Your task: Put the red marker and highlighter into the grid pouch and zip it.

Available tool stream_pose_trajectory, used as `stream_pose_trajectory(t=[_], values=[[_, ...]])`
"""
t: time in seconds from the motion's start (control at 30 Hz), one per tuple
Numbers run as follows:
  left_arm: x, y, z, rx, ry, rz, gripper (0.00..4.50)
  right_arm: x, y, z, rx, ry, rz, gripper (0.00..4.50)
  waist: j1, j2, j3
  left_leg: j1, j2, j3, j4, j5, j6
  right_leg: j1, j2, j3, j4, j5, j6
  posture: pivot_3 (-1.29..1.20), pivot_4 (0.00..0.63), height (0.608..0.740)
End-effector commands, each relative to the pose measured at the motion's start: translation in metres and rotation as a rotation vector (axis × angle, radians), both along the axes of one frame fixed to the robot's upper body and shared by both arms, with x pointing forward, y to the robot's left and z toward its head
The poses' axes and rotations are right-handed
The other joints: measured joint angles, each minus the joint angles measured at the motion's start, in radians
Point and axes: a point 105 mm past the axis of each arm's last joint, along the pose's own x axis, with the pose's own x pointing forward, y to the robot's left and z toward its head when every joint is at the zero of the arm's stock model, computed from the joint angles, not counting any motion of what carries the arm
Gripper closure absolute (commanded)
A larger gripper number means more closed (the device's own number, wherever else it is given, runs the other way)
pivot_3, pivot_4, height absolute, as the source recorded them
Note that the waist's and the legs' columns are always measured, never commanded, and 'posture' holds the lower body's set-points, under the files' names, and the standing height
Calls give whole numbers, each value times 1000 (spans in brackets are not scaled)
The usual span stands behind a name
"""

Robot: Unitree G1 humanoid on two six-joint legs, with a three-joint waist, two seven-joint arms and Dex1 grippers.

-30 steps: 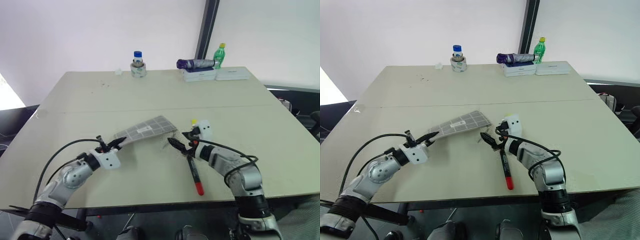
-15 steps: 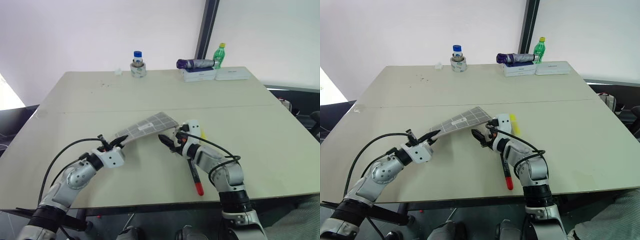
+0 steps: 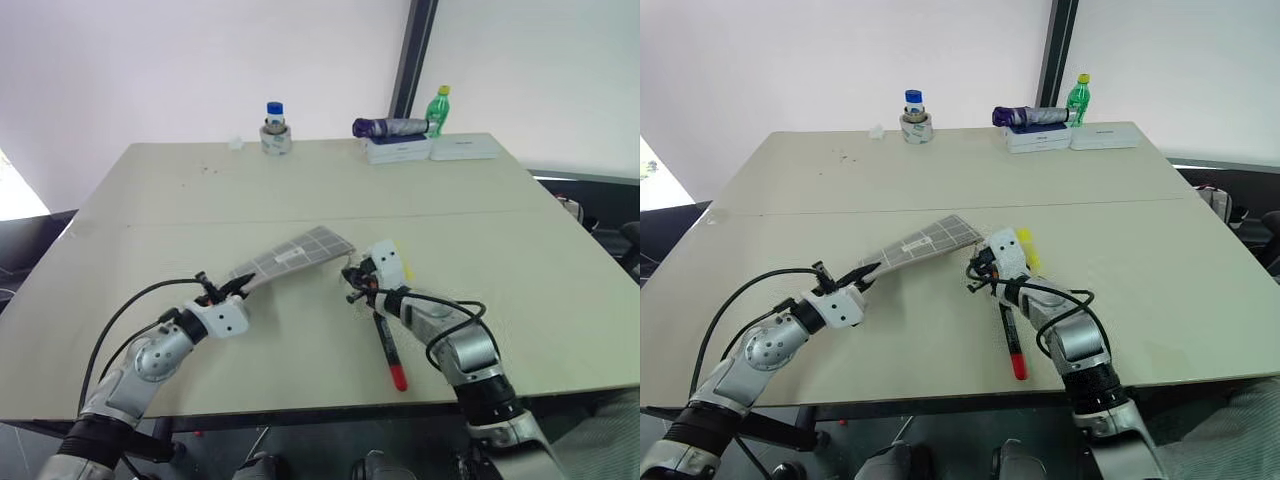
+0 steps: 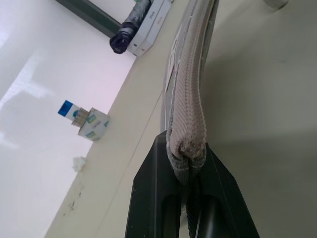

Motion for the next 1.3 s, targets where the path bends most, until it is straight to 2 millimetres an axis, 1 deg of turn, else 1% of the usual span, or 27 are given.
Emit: stream_pose_trajectory(t=[0.03, 0.13, 0.27, 0.4, 0.57, 0.77, 0.93, 1.0, 1.17, 1.23, 1.27, 1.3], values=[[-1, -7, 12, -21, -44, -12, 4500, -9, 34, 26, 3, -118, 134, 4461, -3, 0, 0, 0, 0, 0, 0, 0, 0, 0, 1, 0, 0, 0, 0, 0, 150, 740], [2, -9, 13, -39, -37, 2, 4500, -13, 44, 24, -67, -162, 201, 4461, 0, 0, 0, 0, 0, 0, 0, 1, -1, 0, 1, 0, 0, 0, 0, 0, 150, 740], [6, -11, 15, -49, -33, 20, 4500, -14, 56, 27, -86, -188, 270, 4461, 7, -1, 0, 0, 0, 0, 1, 0, 0, 0, 0, 0, 0, 0, 0, 0, 150, 740], [8, -14, 15, -41, -23, 29, 4500, -25, 75, 32, -114, -240, 416, 4461, 5, -1, 0, 0, 0, 0, 1, 0, 0, 0, 0, 0, 0, 0, 0, 0, 150, 740], [10, -22, 14, -43, -16, 28, 4500, -37, 95, 32, -162, -287, 575, 4461, 3, -1, 0, 0, 0, 0, 1, 1, -1, 0, 0, 0, 0, 0, 0, 0, 150, 740], [11, -28, 15, -40, -10, 24, 4500, -52, 112, 36, -189, -349, 735, 4461, 4, -1, 0, 0, 0, 0, 1, 1, -1, 0, 0, 0, 0, 0, 0, 0, 150, 740], [12, -29, 16, -37, -8, 25, 4500, -64, 118, 38, -205, -408, 854, 4461, 5, -1, 0, 0, 0, 0, 1, 3, -5, 0, 0, 0, 0, 0, 0, 0, 150, 740], [12, -29, 17, -36, -10, 25, 4500, -60, 118, 40, -196, -410, 830, 4461, 5, -1, 0, 0, 0, 0, 1, 3, -5, 0, 0, 0, 0, 0, 0, 0, 150, 740], [12, -28, 22, -40, -33, 31, 4500, -52, 107, 39, -209, -421, 800, 4461, 5, -1, 0, 0, 0, 0, 1, 3, -5, 0, 0, 0, 0, 0, 0, 0, 150, 740], [13, -28, 23, -44, -30, 30, 4500, -50, 102, 41, -161, -373, 791, 4461, 5, -1, 0, 0, 0, 0, 1, 3, -5, 0, 0, 0, 0, 0, 0, 0, 150, 740], [13, -28, 23, -46, -27, 30, 4500, -51, 100, 42, -135, -357, 797, 4224, 5, -1, 0, 0, 0, 0, 1, 3, -5, 0, 0, 0, 0, 0, 0, 0, 150, 740], [13, -28, 23, -47, -24, 31, 4500, -51, 98, 44, -122, -351, 799, 3897, 5, -1, 0, 0, 0, 0, 1, 3, -5, 0, 0, 0, 0, 0, 0, 0, 150, 740]])
